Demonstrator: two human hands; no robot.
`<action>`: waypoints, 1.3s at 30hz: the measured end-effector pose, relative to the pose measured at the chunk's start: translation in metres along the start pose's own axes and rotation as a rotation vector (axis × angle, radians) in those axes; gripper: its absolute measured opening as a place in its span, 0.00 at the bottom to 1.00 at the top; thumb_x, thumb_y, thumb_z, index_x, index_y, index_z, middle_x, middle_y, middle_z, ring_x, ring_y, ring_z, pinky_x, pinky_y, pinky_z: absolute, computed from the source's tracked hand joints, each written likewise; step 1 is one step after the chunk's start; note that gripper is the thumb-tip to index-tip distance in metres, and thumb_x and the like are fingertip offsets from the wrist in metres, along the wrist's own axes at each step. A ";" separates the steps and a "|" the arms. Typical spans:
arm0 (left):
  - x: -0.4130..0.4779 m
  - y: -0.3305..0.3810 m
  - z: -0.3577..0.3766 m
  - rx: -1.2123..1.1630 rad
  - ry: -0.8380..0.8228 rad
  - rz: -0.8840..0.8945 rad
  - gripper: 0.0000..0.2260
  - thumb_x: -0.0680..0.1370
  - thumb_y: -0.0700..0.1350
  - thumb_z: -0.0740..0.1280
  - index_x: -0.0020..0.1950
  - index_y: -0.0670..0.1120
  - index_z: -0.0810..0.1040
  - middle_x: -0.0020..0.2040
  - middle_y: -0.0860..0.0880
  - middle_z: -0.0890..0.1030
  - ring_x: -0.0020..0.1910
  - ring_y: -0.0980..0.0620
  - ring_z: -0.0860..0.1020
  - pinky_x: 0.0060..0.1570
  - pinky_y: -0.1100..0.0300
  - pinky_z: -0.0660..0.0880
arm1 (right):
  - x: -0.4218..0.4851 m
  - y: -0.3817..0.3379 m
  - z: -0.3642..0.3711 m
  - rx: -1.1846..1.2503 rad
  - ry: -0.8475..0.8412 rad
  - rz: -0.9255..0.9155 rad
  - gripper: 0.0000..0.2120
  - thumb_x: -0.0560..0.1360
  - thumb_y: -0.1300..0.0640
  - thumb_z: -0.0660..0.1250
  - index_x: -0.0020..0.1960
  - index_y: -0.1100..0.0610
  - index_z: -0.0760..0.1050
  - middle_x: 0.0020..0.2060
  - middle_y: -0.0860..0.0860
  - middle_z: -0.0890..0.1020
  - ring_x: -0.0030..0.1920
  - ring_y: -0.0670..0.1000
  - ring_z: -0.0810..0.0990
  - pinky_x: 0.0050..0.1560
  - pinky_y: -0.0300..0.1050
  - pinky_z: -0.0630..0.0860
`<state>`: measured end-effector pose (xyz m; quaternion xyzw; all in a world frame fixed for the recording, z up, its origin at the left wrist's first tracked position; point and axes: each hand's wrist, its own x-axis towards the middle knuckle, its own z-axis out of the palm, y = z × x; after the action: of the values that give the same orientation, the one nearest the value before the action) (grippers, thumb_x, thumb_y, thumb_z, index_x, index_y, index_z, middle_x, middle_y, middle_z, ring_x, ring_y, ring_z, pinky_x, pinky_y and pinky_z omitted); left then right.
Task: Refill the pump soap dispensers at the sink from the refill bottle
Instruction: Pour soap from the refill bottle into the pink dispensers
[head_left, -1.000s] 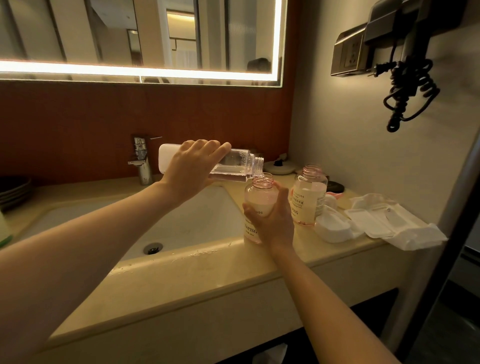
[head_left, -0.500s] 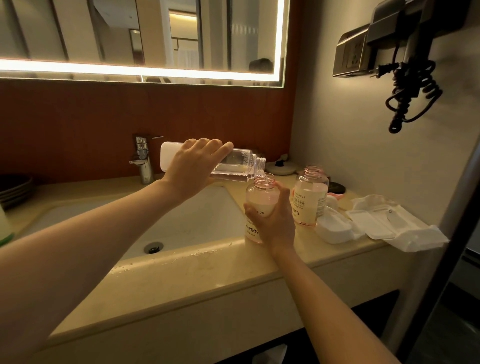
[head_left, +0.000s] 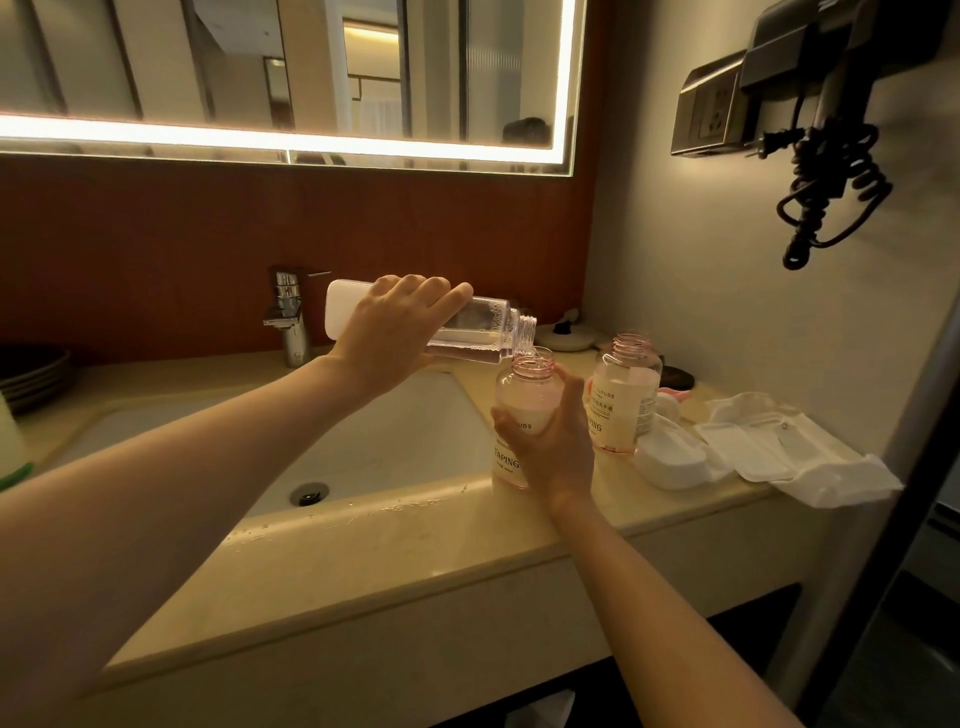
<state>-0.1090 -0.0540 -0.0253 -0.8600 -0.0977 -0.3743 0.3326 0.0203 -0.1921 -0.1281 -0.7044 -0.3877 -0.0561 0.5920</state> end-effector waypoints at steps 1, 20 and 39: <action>0.000 0.000 0.000 -0.001 0.002 0.001 0.33 0.64 0.41 0.78 0.64 0.45 0.66 0.53 0.43 0.78 0.48 0.42 0.79 0.47 0.47 0.76 | 0.000 0.000 0.000 -0.005 -0.001 -0.001 0.35 0.67 0.43 0.71 0.67 0.49 0.58 0.62 0.53 0.72 0.59 0.54 0.72 0.48 0.48 0.72; 0.002 0.000 0.000 0.013 0.023 0.018 0.32 0.63 0.39 0.78 0.63 0.44 0.66 0.51 0.43 0.79 0.46 0.43 0.79 0.46 0.49 0.76 | 0.000 -0.001 -0.001 0.018 -0.006 -0.005 0.35 0.67 0.45 0.72 0.67 0.49 0.59 0.62 0.52 0.72 0.59 0.53 0.72 0.48 0.43 0.69; 0.004 0.000 -0.003 0.017 0.034 0.029 0.31 0.63 0.35 0.76 0.62 0.43 0.68 0.51 0.43 0.79 0.46 0.42 0.79 0.46 0.50 0.77 | 0.000 0.000 -0.002 -0.007 -0.006 -0.010 0.35 0.67 0.45 0.71 0.67 0.50 0.58 0.63 0.52 0.72 0.60 0.53 0.72 0.48 0.47 0.73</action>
<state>-0.1085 -0.0564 -0.0211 -0.8519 -0.0826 -0.3832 0.3472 0.0212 -0.1933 -0.1275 -0.7047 -0.3928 -0.0586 0.5879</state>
